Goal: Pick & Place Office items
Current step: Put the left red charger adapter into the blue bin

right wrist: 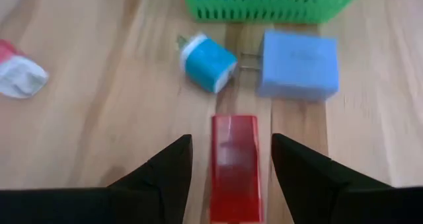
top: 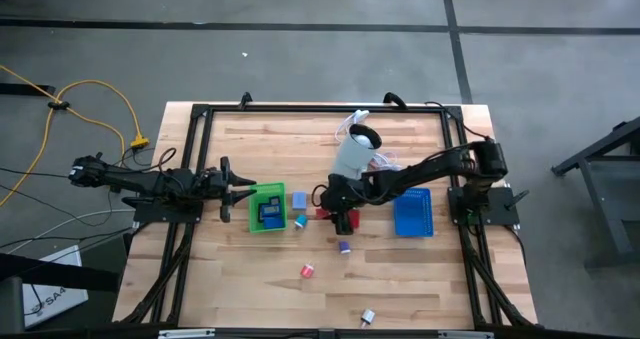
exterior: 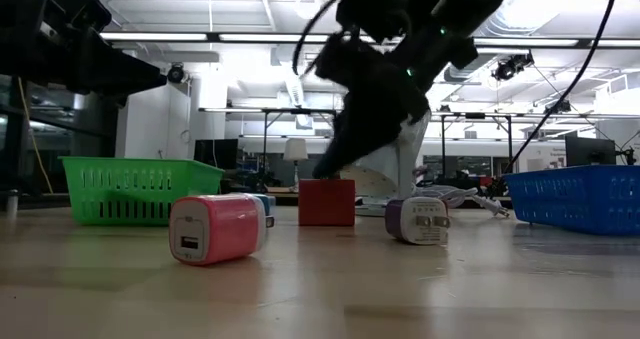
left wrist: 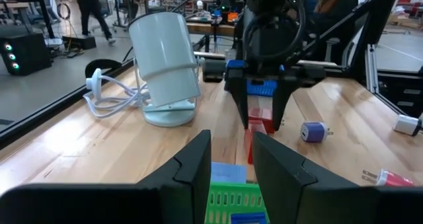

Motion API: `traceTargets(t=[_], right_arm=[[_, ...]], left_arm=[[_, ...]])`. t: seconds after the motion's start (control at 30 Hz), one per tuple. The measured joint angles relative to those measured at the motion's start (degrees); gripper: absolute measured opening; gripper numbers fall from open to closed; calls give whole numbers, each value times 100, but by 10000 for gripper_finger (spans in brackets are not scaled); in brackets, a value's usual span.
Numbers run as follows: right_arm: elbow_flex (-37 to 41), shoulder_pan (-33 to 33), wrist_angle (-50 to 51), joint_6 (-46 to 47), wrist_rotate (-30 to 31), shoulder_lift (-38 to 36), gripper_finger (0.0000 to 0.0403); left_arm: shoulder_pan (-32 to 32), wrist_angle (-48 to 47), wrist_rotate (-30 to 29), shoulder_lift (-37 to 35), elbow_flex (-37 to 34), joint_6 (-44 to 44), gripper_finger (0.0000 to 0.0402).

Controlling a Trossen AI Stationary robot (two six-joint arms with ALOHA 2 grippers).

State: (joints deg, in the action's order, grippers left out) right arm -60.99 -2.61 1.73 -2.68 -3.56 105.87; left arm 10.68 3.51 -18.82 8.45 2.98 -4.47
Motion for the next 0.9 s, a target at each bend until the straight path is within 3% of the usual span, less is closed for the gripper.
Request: traceTargets(t=[0.9], right_arm=[[17,0,51,158,106,152,184]], left_arm=[[0,24,-1,7,0,0,103]])
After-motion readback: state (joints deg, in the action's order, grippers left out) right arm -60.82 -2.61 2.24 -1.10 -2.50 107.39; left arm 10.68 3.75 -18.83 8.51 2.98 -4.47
